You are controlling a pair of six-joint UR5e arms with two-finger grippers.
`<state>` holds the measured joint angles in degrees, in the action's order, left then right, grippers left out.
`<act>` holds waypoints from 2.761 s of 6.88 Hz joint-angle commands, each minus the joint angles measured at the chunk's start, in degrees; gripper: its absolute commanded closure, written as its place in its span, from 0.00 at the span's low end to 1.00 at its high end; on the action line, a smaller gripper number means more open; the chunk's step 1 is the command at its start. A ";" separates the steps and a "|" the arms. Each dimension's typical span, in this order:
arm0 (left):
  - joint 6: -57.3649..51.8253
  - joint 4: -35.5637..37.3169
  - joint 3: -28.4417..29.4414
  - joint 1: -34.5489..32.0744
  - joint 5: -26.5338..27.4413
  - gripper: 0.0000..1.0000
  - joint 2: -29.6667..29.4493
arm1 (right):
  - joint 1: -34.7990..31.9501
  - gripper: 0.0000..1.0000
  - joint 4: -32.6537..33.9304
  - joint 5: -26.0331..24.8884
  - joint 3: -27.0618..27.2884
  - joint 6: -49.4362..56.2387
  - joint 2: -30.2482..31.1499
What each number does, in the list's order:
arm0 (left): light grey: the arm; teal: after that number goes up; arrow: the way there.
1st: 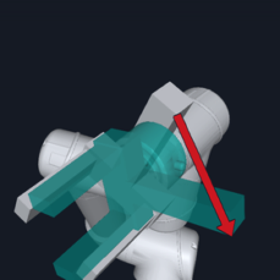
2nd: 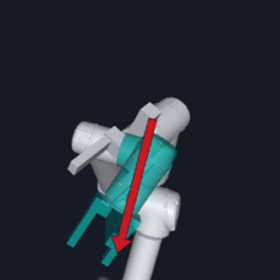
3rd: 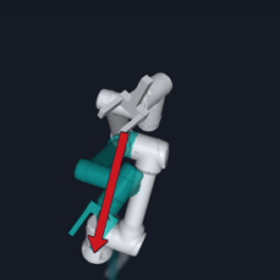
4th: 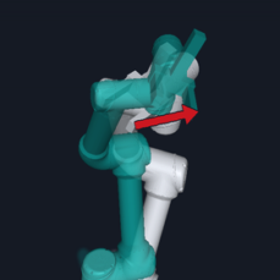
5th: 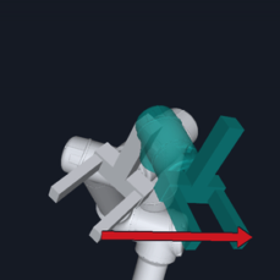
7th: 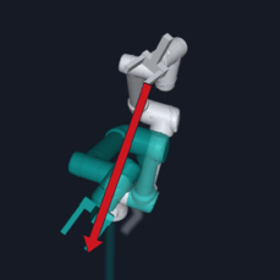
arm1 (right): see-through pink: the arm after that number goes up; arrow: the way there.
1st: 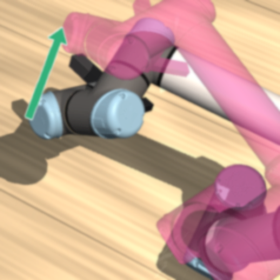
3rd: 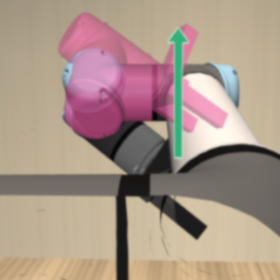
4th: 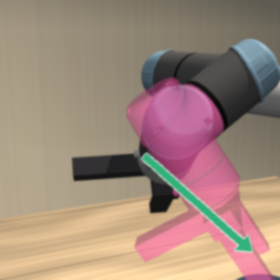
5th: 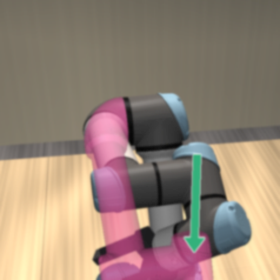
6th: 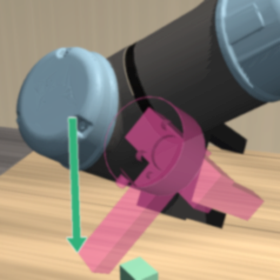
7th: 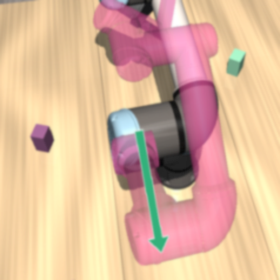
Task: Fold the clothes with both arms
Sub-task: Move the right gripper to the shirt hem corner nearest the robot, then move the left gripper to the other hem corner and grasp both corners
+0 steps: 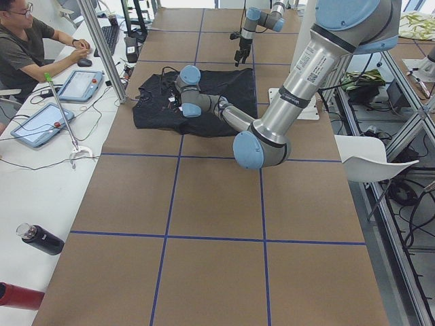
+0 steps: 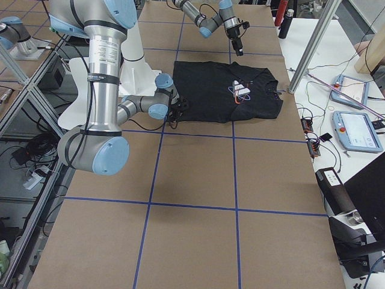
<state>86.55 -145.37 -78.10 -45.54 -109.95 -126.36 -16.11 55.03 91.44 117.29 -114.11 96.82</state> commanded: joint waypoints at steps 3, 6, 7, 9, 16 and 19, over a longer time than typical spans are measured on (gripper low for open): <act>-0.07 0.00 0.14 1.42 2.02 0.11 0.41 | 6.08 0.19 0.16 -2.76 1.18 -1.55 3.09; -0.07 0.00 0.23 1.51 2.02 0.11 0.50 | 6.88 0.40 0.34 -2.76 1.54 -1.64 3.46; -0.07 0.00 0.41 1.51 2.02 0.11 0.67 | 7.32 0.40 0.43 -2.76 1.54 -1.64 3.46; -0.15 -0.09 0.41 1.51 2.20 0.11 1.38 | 7.85 0.45 0.43 -3.11 1.54 -1.73 3.37; 0.20 6.97 -6.83 2.12 1.76 0.11 4.42 | 8.46 1.00 0.43 -1.80 5.73 -1.64 6.59; 8.97 9.31 -24.85 10.86 6.03 0.11 22.14 | 6.28 1.00 -1.05 8.69 9.89 -1.73 9.61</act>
<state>92.70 -136.52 -96.24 -38.95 -106.75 -111.20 -8.42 54.95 94.72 126.42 -115.81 105.83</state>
